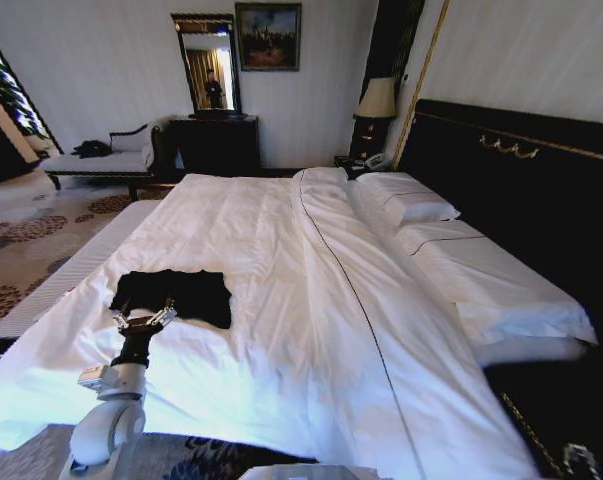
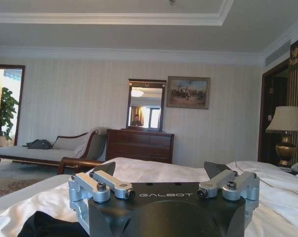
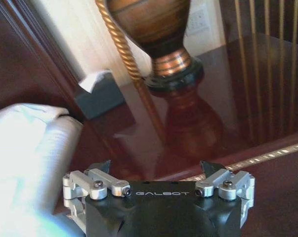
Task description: Fold the clothes on the bed.
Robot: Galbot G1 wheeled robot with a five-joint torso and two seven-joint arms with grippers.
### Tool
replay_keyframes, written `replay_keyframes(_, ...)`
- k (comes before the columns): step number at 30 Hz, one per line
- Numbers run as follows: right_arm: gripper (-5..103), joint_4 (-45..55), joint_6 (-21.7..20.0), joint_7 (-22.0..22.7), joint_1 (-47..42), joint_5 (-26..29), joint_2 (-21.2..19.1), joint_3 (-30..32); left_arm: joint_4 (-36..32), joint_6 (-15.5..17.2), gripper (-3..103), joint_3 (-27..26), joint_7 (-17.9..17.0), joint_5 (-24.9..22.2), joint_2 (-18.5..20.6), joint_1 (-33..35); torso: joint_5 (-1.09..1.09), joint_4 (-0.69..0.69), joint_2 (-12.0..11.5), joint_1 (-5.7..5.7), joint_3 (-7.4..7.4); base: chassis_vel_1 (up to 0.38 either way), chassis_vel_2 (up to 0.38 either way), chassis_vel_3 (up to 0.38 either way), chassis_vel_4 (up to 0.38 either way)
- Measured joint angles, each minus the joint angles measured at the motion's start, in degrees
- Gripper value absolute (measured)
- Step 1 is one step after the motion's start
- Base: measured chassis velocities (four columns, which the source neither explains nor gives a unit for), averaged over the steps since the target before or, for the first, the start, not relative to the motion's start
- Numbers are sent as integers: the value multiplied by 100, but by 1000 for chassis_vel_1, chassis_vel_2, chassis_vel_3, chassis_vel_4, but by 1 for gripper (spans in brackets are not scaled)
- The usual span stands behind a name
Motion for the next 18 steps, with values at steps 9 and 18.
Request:
replay_keyframes(9, 100, 98, 58, -363, 108, -272, -227, -362, -129, 1, 100, -41, -2, 56, -27, 133, -1, 2, 0, 0, 0, 0, 0, 0, 0)
replay_keyframes(18, 100, 362, 500, -2330, 19, -961, -587, -1318, -478, 0, 100, 13, -237, 271, -64, 514, -1, 1, 0, 0, 0, 0, 0, 0, 0)
